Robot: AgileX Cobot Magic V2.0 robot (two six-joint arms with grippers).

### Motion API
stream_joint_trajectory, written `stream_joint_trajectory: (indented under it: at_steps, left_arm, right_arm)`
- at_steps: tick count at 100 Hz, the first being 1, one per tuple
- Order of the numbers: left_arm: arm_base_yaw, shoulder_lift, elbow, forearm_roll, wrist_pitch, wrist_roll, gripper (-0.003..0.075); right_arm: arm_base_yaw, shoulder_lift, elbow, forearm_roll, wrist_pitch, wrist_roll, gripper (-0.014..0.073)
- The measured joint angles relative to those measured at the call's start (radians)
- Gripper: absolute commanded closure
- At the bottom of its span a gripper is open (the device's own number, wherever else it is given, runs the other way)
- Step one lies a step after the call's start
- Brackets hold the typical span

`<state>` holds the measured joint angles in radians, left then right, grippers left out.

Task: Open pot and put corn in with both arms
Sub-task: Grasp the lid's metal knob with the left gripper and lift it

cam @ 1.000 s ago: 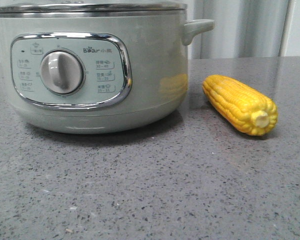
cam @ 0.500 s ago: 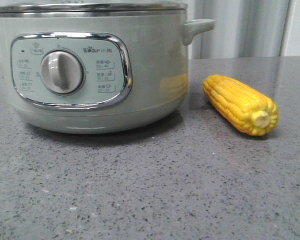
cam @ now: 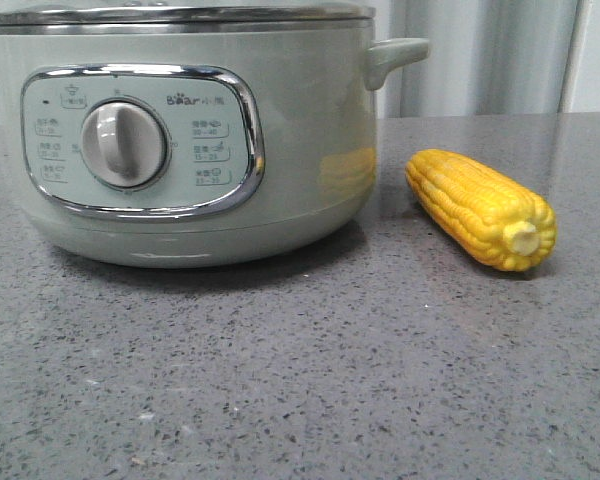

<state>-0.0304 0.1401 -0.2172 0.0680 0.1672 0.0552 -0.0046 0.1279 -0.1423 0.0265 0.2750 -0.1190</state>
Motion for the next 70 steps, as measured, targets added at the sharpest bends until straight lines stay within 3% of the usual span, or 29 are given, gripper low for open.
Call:
stream_joint_trajectory:
  at_steps: [31,38,46,53,58,70]
  left_arm:
    - [0.000,0.261,-0.127,0.009,-0.167,0.000,0.0724]
    - [0.000,0.304,-0.131,0.009,-0.201,0.000,0.0625]
    - [0.000,0.349,-0.135,0.009,-0.219,0.000,0.0410]
    - [-0.009,0.382,-0.135,0.009,-0.239,0.000,0.0268]
    - [-0.021,0.403,-0.135,0.007,-0.270,-0.002,0.0229]
    - [-0.076,0.459,-0.140,0.005,-0.392,-0.022,0.0228]
  right_arm:
    - [-0.001,0.271,-0.218,0.067,0.061,0.000,0.0667]
    - [-0.001,0.301,-0.236,0.071,0.056,0.000,0.0667]
    - [-0.001,0.321,-0.242,0.075,0.054,0.000,0.0667]
    - [-0.001,0.334,-0.242,0.075,0.054,0.000,0.0667]
    - [-0.001,0.339,-0.242,0.075,0.054,0.000,0.0667]
    - [-0.001,0.341,-0.242,0.075,0.054,0.000,0.0667]
